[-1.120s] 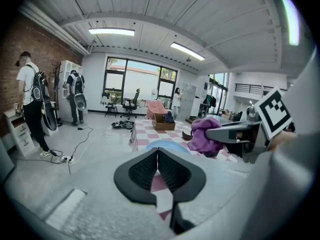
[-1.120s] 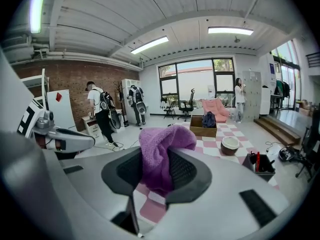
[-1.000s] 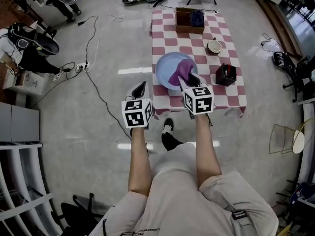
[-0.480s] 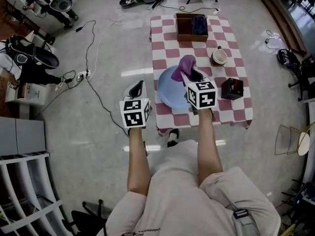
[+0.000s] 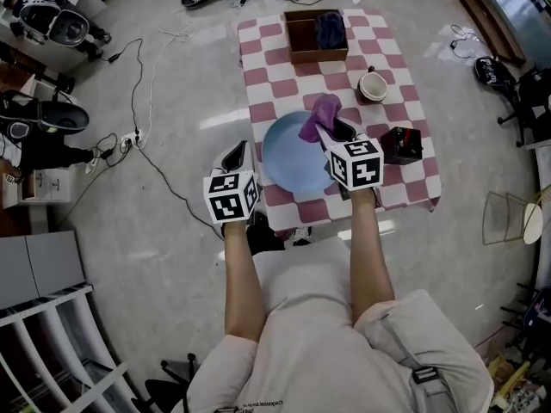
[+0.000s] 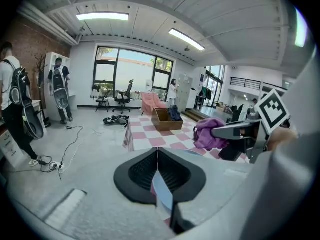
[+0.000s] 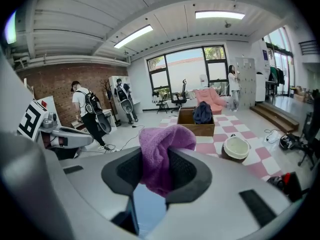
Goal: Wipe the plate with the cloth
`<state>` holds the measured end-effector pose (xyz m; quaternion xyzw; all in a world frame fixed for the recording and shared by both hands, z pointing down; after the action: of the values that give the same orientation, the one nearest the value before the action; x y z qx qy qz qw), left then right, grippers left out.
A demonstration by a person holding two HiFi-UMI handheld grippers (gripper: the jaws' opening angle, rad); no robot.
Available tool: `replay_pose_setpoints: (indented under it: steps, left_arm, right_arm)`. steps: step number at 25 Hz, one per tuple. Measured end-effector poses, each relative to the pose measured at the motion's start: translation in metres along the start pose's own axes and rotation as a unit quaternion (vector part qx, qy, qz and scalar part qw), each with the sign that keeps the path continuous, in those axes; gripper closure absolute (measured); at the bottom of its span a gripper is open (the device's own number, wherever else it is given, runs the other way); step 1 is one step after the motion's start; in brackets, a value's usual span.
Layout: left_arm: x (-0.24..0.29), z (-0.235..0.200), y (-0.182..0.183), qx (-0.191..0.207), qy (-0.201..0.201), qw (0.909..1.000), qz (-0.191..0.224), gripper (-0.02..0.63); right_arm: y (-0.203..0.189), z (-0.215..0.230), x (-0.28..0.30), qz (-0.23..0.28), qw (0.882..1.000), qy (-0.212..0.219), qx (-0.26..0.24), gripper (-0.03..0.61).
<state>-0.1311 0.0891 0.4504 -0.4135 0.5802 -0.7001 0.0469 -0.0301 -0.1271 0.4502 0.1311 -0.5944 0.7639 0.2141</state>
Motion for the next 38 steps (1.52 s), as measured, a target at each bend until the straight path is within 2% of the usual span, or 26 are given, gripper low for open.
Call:
replay_pose_setpoints:
  steps: [6, 9, 15, 21, 24, 28, 30, 33, 36, 38]
  left_arm:
    - [0.042, 0.009, 0.015, 0.025, -0.050, 0.9983, -0.018, 0.603]
    - [0.066, 0.015, 0.028, 0.044, -0.080, 0.9954, -0.028, 0.603]
    - [0.114, 0.020, 0.041, 0.098, -0.150, 0.9813, -0.070, 0.603]
    - [0.154, 0.016, 0.022, 0.136, -0.178, 0.9679, -0.114, 0.603]
    - [0.166, 0.018, 0.010, 0.144, -0.217, 0.9554, -0.140, 0.603]
    - [0.179, 0.019, -0.007, 0.147, -0.289, 0.9252, -0.197, 0.603]
    - [0.184, 0.020, -0.012, 0.145, -0.310, 0.9139, -0.218, 0.601]
    - [0.193, 0.023, -0.018, 0.159, -0.328, 0.9019, -0.231, 0.597]
    - [0.201, 0.028, -0.021, 0.177, -0.336, 0.8961, -0.230, 0.581]
    - [0.210, 0.035, -0.023, 0.178, -0.346, 0.8912, -0.233, 0.538]
  right_arm:
    - [-0.005, 0.021, -0.006, -0.009, 0.999, -0.045, 0.023, 0.446]
    - [0.001, 0.032, -0.010, 0.003, 0.996, -0.080, 0.048, 0.446]
    - [-0.007, 0.032, -0.005, 0.007, 0.986, -0.133, 0.096, 0.446]
    - [-0.036, 0.016, 0.021, -0.008, 0.982, -0.129, 0.137, 0.447]
    - [-0.051, 0.003, 0.038, -0.023, 0.982, -0.125, 0.142, 0.448]
    - [-0.066, -0.007, 0.052, -0.025, 0.976, -0.138, 0.168, 0.448]
    - [-0.071, -0.010, 0.054, -0.019, 0.972, -0.144, 0.184, 0.448]
    - [-0.078, -0.016, 0.056, -0.021, 0.969, -0.152, 0.191, 0.448]
    - [-0.086, -0.024, 0.056, -0.032, 0.968, -0.165, 0.185, 0.448]
    - [-0.092, -0.028, 0.057, -0.048, 0.968, -0.178, 0.170, 0.448]
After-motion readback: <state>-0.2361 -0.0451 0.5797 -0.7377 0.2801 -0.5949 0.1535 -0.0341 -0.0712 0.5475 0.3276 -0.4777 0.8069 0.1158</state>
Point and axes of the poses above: the fingertips, and each gripper's own axes: x forward along the fingers, z to its right, y out of its top, the point moved 7 cm from there along -x, backward along the fingers, and after that the axes turned 14 degrees about y, right-handed, at the moved point
